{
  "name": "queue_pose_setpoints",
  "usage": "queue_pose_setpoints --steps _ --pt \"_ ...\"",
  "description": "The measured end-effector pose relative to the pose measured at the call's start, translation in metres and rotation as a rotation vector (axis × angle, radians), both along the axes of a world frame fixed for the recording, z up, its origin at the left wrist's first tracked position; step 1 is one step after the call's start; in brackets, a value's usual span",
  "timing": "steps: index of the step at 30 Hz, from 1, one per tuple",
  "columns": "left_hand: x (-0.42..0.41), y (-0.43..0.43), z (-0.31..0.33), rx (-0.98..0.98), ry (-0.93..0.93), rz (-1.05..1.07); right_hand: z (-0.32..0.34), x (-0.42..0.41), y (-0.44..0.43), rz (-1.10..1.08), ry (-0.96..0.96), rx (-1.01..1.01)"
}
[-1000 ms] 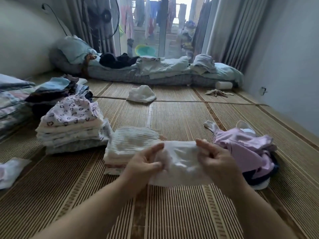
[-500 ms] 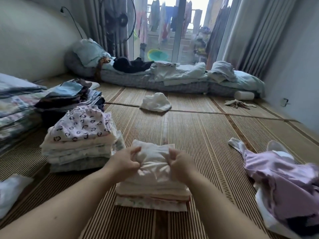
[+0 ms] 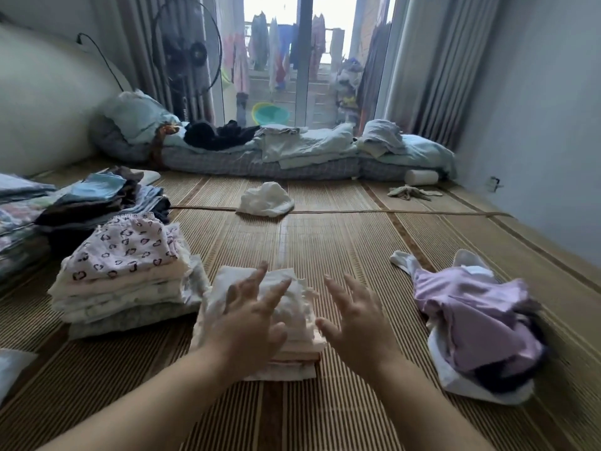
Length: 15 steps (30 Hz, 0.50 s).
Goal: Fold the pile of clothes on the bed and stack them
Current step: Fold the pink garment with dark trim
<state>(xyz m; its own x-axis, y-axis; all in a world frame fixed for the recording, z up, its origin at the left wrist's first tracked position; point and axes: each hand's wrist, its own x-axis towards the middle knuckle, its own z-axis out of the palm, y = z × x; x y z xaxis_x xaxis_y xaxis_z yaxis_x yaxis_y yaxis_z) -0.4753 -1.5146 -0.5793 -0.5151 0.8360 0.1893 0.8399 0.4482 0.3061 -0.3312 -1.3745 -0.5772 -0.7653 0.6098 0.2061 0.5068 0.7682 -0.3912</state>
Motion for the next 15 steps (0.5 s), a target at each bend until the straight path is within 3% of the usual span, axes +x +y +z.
queue_pose_setpoints --steps 7,15 --pt "0.120 0.067 -0.016 -0.115 0.044 -0.330 -0.034 0.140 0.004 -0.283 -0.037 -0.092" --pt "0.204 0.180 -0.040 -0.082 -0.111 -0.298 -0.040 0.214 0.067 -0.481 0.028 -0.214"
